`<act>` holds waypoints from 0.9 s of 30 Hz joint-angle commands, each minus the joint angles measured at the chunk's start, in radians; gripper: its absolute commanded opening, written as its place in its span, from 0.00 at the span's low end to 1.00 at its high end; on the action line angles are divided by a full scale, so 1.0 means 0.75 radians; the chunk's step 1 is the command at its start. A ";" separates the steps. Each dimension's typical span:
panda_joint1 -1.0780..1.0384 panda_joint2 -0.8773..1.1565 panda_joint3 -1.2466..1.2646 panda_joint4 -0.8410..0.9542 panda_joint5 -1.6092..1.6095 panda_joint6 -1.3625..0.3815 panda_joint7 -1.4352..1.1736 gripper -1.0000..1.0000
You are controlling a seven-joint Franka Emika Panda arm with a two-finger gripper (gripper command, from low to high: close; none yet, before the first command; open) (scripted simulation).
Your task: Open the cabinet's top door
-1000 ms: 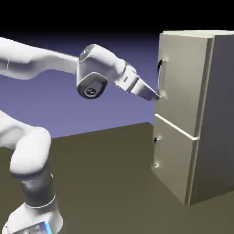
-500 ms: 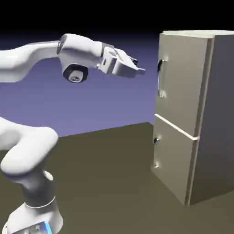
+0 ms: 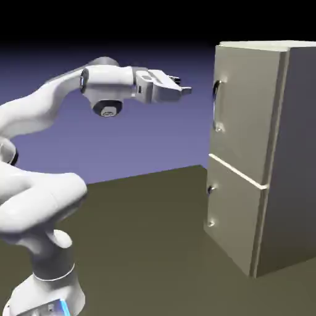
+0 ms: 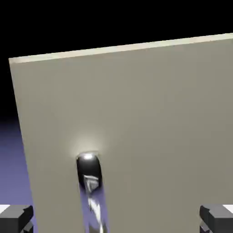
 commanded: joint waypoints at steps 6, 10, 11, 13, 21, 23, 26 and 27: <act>-0.179 -0.170 0.175 0.044 0.348 -0.074 -0.130 1.00; -0.292 -0.278 0.287 0.072 0.569 -0.122 -0.212 1.00; -0.292 -0.278 0.287 0.072 0.569 -0.122 -0.212 1.00; -0.389 -0.266 0.298 0.156 0.610 -0.130 -0.220 1.00; -0.431 -0.265 0.267 0.116 0.743 -0.313 -0.348 0.00; -0.393 -0.264 0.238 0.031 0.782 -0.429 -0.418 0.00; -0.349 -0.249 0.189 -0.084 0.815 -0.603 -0.511 0.00; -0.339 -0.242 0.171 -0.119 0.821 -0.661 -0.540 0.00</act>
